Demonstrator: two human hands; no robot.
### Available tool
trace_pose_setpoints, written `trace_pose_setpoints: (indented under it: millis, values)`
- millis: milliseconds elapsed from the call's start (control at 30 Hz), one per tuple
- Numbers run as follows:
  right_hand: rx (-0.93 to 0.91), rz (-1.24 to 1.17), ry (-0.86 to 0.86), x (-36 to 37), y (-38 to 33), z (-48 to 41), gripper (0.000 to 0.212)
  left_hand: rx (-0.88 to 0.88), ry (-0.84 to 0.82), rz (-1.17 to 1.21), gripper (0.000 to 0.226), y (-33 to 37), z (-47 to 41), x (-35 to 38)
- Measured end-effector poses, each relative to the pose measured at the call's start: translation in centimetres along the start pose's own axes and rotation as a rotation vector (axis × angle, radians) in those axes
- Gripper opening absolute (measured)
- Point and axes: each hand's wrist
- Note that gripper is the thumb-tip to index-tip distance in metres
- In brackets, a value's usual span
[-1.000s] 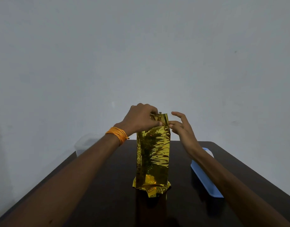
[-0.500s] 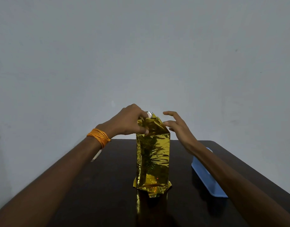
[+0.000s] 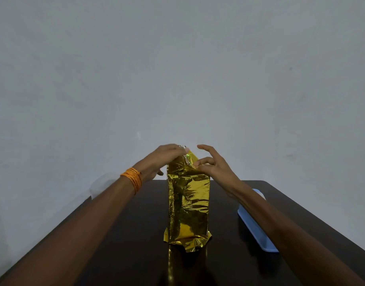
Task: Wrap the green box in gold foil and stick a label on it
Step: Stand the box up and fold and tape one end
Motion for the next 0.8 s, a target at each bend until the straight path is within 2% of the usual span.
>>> trace_pose_setpoints:
  millis: [67, 167, 567, 667, 800]
  values:
    - [0.005, 0.006, 0.0, 0.2, 0.1, -0.1, 0.057, -0.048, -0.009, 0.037, 0.027, -0.2, -0.4, 0.8]
    - [0.007, 0.027, 0.014, 0.2, 0.6, -0.2, 0.058, -0.024, 0.008, 0.009, 0.016, 0.2, -0.9, 1.6]
    - [0.149, -0.075, 0.03, 0.1, 0.1, 0.0, 0.069, -0.047, -0.065, -0.121, 0.021, -0.1, -2.0, 2.4]
    - [0.162, -0.099, 0.038, 0.2, 0.1, 0.2, 0.071, -0.083, -0.086, -0.083, 0.013, -0.7, -1.9, 2.2]
    - [0.154, -0.091, 0.045, 0.6, -0.3, 0.3, 0.067, -0.061, -0.087, -0.016, 0.014, -1.3, -1.8, 2.2]
Point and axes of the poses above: each hand's wrist, its own z-axis away from the middle knuckle, its own x-axis out of the palm, y = z × x, and after that the axes turned 1 degree about -z, right-handed
